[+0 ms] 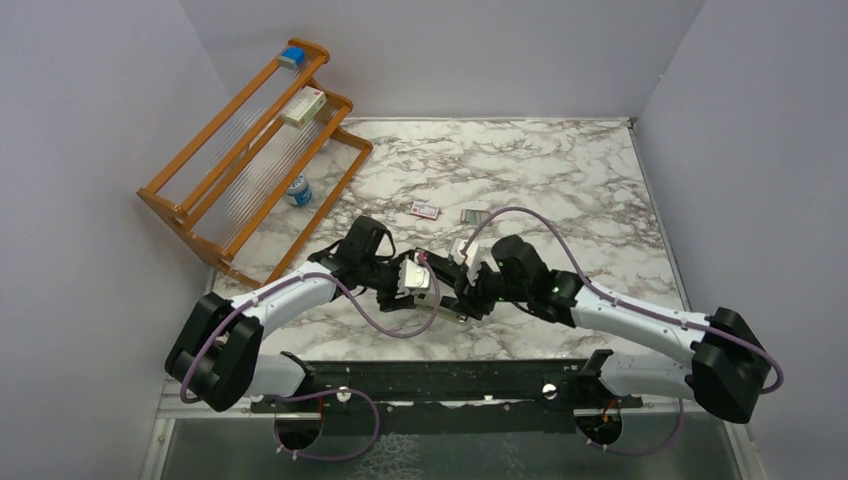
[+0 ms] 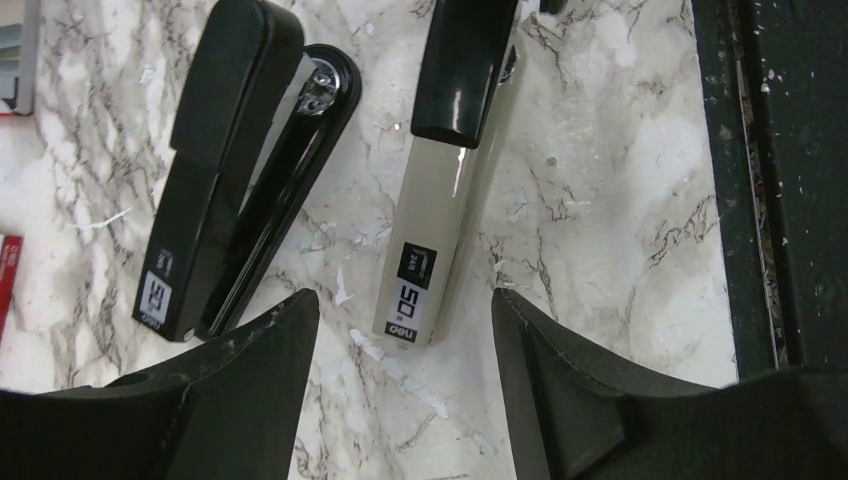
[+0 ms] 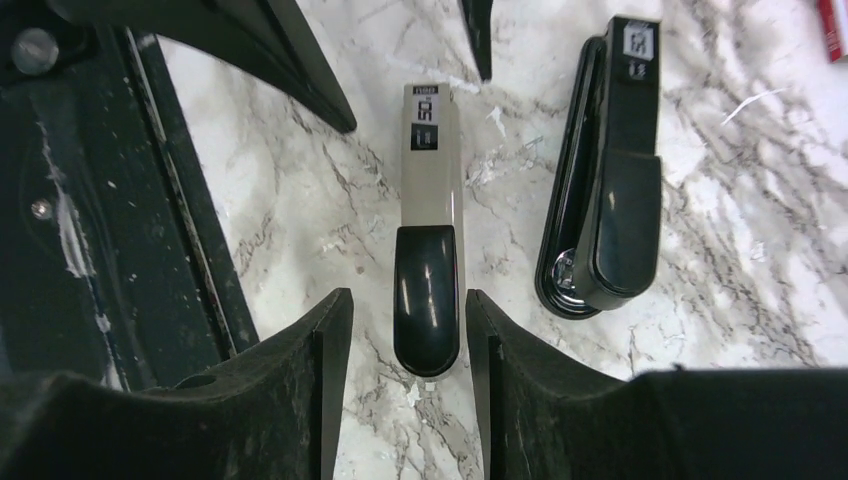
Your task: Load the staples into the stapler
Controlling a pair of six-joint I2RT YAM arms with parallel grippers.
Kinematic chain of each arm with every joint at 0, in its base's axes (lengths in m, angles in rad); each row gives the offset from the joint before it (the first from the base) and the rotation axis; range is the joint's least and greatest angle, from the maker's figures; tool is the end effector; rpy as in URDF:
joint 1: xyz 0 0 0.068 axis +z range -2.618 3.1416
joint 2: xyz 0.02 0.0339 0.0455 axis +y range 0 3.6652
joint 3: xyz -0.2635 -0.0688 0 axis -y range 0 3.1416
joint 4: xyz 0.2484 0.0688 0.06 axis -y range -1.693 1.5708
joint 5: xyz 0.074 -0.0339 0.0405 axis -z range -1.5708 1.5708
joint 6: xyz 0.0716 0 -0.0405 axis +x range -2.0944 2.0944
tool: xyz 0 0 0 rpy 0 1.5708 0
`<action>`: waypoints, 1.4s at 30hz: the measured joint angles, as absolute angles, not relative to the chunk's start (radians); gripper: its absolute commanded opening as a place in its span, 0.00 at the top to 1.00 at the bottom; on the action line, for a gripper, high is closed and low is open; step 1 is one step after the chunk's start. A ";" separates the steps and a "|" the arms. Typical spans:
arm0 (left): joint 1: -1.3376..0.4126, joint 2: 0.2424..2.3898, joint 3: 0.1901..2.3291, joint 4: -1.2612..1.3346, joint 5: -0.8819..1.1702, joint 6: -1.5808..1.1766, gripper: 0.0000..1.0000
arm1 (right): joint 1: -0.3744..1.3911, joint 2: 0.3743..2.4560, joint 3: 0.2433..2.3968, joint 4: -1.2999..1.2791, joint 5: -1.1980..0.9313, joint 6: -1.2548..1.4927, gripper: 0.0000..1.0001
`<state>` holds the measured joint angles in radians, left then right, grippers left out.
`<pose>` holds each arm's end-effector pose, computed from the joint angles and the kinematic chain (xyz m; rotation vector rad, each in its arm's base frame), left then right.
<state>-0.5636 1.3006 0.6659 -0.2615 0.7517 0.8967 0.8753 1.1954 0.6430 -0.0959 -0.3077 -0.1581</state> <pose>0.1972 -0.1825 0.1698 1.7418 1.4764 -0.7487 0.1626 0.2286 0.1935 -1.2776 1.8933 0.7279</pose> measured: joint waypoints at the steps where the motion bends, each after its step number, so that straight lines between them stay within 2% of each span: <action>1: -0.571 1.314 0.668 -0.259 0.752 0.907 0.33 | 0.875 1.171 0.638 -0.091 -0.307 -0.149 0.50; 11: -0.660 1.452 0.704 -0.256 0.731 0.967 0.47 | 0.875 0.889 0.533 -0.031 -0.179 0.034 0.49; 16: -0.677 1.510 0.725 -0.257 0.686 0.973 0.61 | 0.875 0.800 0.488 -0.019 -0.103 0.137 0.49; 21: -0.680 1.510 0.725 -0.258 0.654 0.963 0.79 | 0.875 0.738 0.466 -0.032 0.033 0.294 0.49; 23: -0.683 1.504 0.725 -0.257 0.645 0.954 0.84 | 0.875 0.701 0.445 -0.039 0.101 0.389 0.46; 28: -0.691 1.501 0.724 -0.263 0.634 0.895 0.87 | 0.875 0.616 0.363 -0.046 0.226 0.625 0.37; 30: -0.708 1.500 0.724 -0.260 0.616 0.842 0.98 | 0.875 0.596 0.332 -0.048 0.261 0.713 0.34; 31: -0.723 1.497 0.724 -0.254 0.596 0.802 1.00 | 0.875 0.593 0.320 -0.051 0.279 0.766 0.34; 36: -0.843 1.502 0.741 -0.206 0.429 0.560 1.00 | 0.875 0.599 0.306 -0.088 0.346 0.962 0.28; 42: -0.884 1.544 0.796 -0.197 0.352 0.321 1.00 | 0.875 0.613 0.306 -0.194 0.395 1.120 0.18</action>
